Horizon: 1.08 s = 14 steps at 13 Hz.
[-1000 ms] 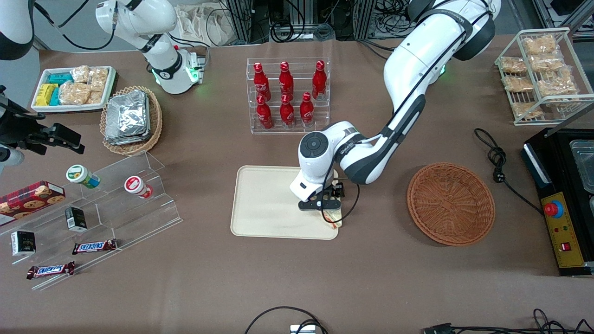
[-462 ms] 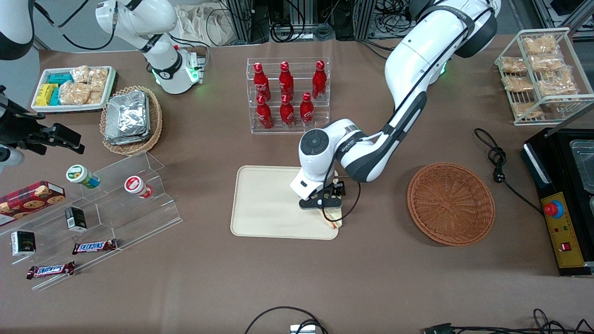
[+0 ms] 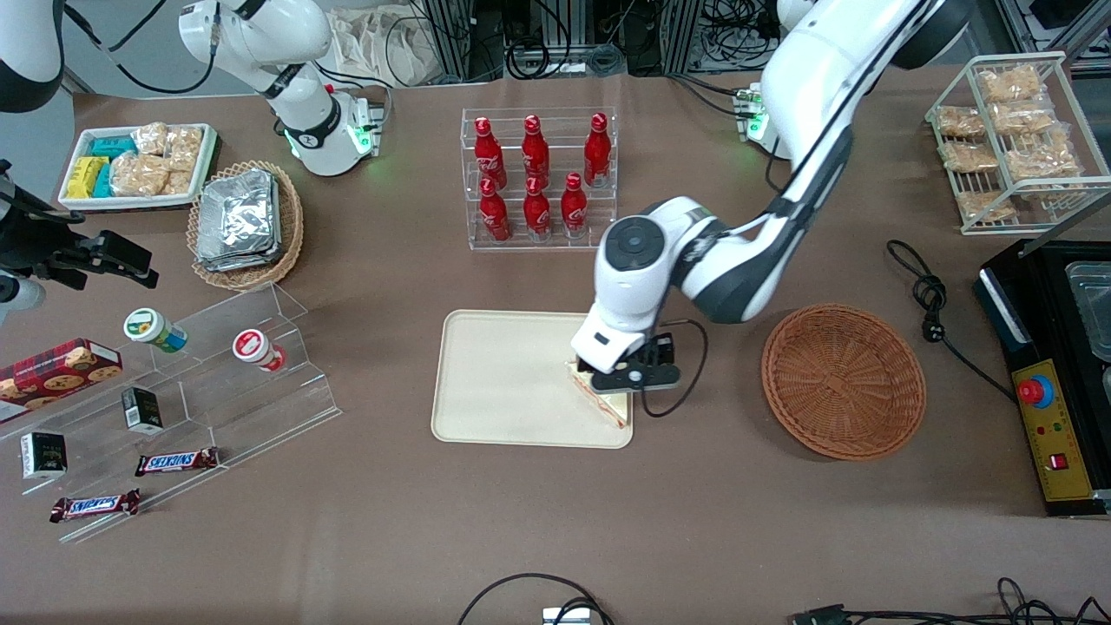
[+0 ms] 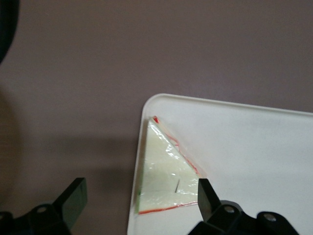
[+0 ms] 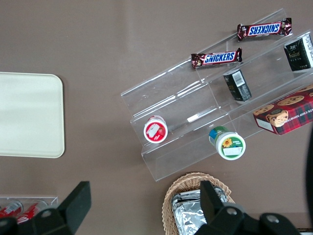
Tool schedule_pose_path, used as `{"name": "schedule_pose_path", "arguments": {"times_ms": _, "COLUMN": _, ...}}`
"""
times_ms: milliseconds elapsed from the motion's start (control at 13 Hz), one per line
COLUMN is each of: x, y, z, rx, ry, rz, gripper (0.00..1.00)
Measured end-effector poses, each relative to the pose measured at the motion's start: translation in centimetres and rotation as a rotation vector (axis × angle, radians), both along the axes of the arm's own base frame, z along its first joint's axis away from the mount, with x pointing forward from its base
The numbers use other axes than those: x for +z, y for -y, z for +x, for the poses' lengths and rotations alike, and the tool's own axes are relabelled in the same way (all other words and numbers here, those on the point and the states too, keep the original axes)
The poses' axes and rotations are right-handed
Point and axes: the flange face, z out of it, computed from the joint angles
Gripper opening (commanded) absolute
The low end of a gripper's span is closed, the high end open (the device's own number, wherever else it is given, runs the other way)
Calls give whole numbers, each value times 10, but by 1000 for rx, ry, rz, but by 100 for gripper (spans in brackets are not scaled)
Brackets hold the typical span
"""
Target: Place sandwich from basket to tray
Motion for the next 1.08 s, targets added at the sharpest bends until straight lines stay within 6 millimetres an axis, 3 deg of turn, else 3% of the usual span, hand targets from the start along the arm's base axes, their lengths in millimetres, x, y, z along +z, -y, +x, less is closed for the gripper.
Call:
{"name": "schedule_pose_path", "arguments": {"times_ms": 77, "x": 24, "y": -27, "z": 7, "rx": -2, "ry": -10, "rz": -17, "gripper": 100}}
{"name": "schedule_pose_path", "arguments": {"times_ms": 385, "x": 126, "y": -165, "z": 16, "rx": -61, "ry": -78, "rz": 10, "gripper": 100}}
{"name": "schedule_pose_path", "arguments": {"times_ms": 615, "x": 169, "y": -249, "z": 19, "rx": -60, "ry": -49, "rz": 36, "gripper": 100}}
{"name": "schedule_pose_path", "arguments": {"times_ms": 769, "x": 183, "y": -280, "z": 17, "rx": -44, "ry": -48, "rz": 52, "gripper": 100}}
{"name": "schedule_pose_path", "arguments": {"times_ms": 1077, "x": 223, "y": -315, "z": -7, "rx": -107, "ry": -118, "rz": 88, "gripper": 100}}
